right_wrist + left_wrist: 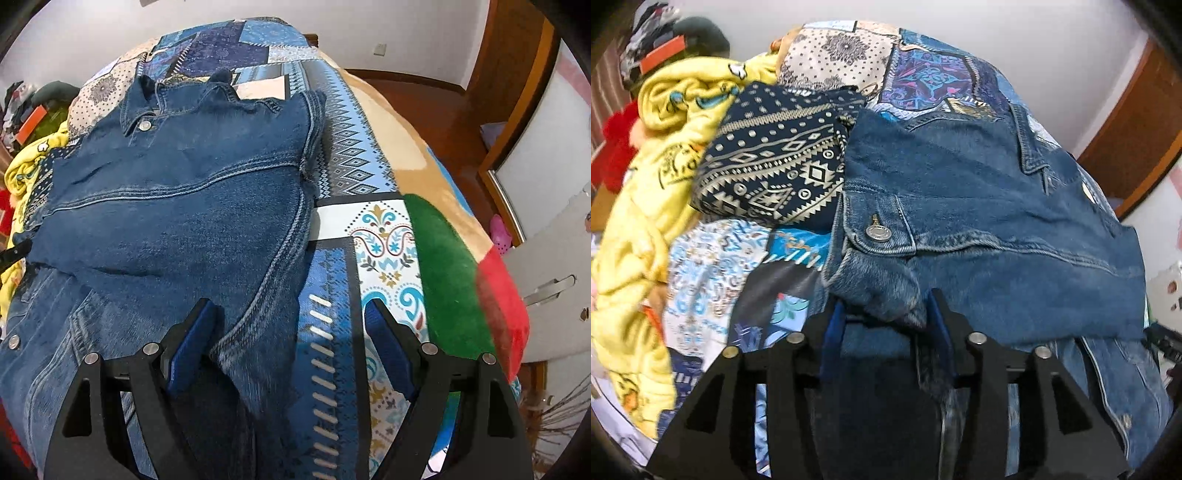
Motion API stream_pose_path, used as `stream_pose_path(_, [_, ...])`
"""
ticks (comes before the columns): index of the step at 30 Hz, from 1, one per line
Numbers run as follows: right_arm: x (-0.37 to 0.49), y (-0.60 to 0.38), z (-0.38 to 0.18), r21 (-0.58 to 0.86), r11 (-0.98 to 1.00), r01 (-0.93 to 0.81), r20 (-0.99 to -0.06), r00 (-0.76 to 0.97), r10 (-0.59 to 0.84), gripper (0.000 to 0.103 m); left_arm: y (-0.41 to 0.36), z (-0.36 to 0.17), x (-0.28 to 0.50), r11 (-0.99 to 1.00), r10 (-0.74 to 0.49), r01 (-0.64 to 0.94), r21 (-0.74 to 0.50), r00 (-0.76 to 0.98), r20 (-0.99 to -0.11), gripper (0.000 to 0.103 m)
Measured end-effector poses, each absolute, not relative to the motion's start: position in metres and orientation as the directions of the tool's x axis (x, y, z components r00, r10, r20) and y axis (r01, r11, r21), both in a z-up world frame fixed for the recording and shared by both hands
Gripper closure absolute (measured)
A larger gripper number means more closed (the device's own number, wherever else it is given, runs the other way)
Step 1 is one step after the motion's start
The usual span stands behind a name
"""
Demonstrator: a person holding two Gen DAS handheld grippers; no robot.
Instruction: Fold large clothes
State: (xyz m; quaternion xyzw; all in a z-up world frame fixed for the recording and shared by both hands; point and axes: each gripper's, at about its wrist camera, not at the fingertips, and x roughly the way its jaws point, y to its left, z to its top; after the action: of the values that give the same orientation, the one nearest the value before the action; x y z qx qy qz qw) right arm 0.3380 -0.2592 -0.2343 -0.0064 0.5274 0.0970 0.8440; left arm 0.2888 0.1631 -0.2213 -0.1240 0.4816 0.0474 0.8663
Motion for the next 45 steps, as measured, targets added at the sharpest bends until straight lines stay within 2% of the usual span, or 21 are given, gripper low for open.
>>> stream_pose_path(5, [0.321,-0.266,-0.218,0.133,0.976,-0.171,-0.869,0.454,0.198,0.023,0.168,-0.198,0.258,0.97,-0.007,-0.2,-0.139,0.55,-0.835,0.036])
stream_pose_path(7, [0.312,-0.269,-0.211,0.149,0.974,-0.171,-0.858,0.467,0.213,0.023,0.174,-0.193,0.244,0.965,-0.008,-0.213,-0.151,0.553,-0.833,0.032])
stream_pose_path(13, [0.287,-0.28,-0.204,0.233,0.96,-0.155,-0.839,0.467,0.279,0.023,0.183,-0.195,0.209,0.952,-0.037,-0.235,-0.194,0.542,-0.84,0.032])
stream_pose_path(24, [0.244,-0.292,-0.22,0.351,0.93,-0.108,-0.824,0.437,0.362,0.023,0.176,-0.237,0.154,0.915,-0.147,-0.273,-0.298,0.461,-0.875,0.032])
stream_pose_path(30, [0.235,-0.298,-0.217,0.43,0.898,-0.094,-0.793,0.436,0.425,0.023,0.174,-0.261,0.141,0.856,-0.243,-0.325,-0.402,0.434,-0.868,0.032])
stream_pose_path(34, [0.228,-0.293,-0.215,0.454,0.883,-0.115,-0.772,0.445,0.455,0.023,0.17,-0.26,0.136,0.842,-0.243,-0.336,-0.422,0.463,-0.852,0.033])
stream_pose_path(39, [0.233,-0.284,-0.223,0.48,0.868,-0.13,-0.765,0.422,0.486,0.023,0.148,-0.246,0.136,0.906,-0.17,-0.264,-0.331,0.489,-0.855,0.046])
stream_pose_path(41, [0.234,-0.282,-0.224,0.498,0.856,-0.141,-0.752,0.421,0.507,0.025,0.142,-0.237,0.138,0.922,-0.157,-0.232,-0.309,0.505,-0.848,0.056])
stream_pose_path(42, [0.234,-0.28,-0.224,0.506,0.849,-0.151,-0.745,0.419,0.518,0.031,0.14,-0.233,0.138,0.926,-0.155,-0.221,-0.306,0.515,-0.843,0.06])
stream_pose_path(43, [0.234,-0.278,-0.224,0.517,0.839,-0.167,-0.734,0.418,0.536,0.041,0.138,-0.227,0.139,0.928,-0.161,-0.207,-0.31,0.528,-0.834,0.069])
stream_pose_path(44, [0.234,-0.277,-0.223,0.526,0.831,-0.18,-0.724,0.418,0.549,0.046,0.137,-0.222,0.14,0.927,-0.17,-0.195,-0.32,0.54,-0.824,0.077])
stream_pose_path(45, [0.234,-0.275,-0.222,0.538,0.821,-0.193,-0.713,0.415,0.565,0.054,0.138,-0.218,0.141,0.925,-0.181,-0.187,-0.331,0.549,-0.816,0.08])
